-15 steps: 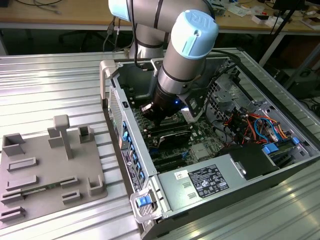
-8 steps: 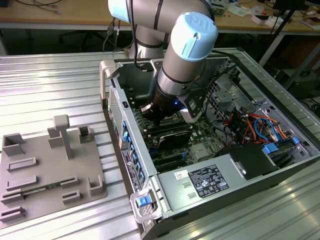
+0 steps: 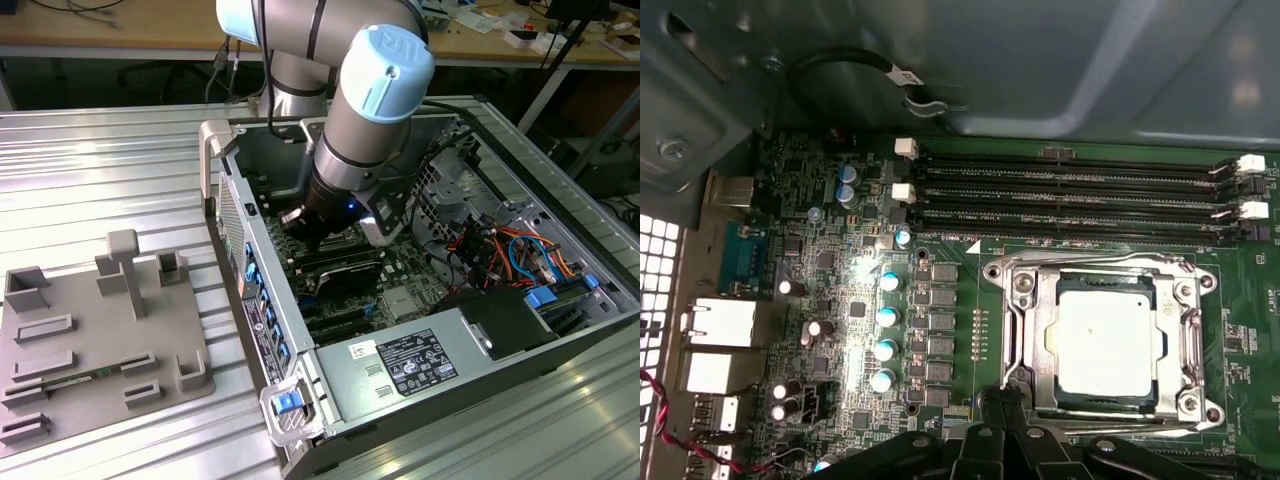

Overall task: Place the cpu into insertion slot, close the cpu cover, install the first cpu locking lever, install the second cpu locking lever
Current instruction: 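Install the second cpu locking lever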

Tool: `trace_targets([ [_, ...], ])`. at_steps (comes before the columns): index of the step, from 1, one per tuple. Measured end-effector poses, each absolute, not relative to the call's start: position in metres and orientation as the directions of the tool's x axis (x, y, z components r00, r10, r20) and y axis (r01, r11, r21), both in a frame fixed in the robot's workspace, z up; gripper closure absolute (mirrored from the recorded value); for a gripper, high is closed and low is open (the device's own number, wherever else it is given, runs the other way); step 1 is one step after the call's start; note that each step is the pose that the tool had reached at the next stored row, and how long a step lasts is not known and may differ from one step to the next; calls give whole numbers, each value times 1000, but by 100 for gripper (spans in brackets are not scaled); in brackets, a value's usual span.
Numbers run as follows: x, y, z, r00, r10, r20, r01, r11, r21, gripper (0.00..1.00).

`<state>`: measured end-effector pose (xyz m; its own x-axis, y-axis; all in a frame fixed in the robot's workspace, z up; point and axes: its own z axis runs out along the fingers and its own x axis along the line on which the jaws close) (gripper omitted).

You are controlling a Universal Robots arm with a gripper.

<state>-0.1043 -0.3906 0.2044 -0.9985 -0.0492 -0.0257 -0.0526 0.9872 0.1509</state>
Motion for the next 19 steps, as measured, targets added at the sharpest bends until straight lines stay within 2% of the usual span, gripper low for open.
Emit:
trace_targets([
  [19,-104,-387,202,-998,-49,-26,-53,986,157,89],
])
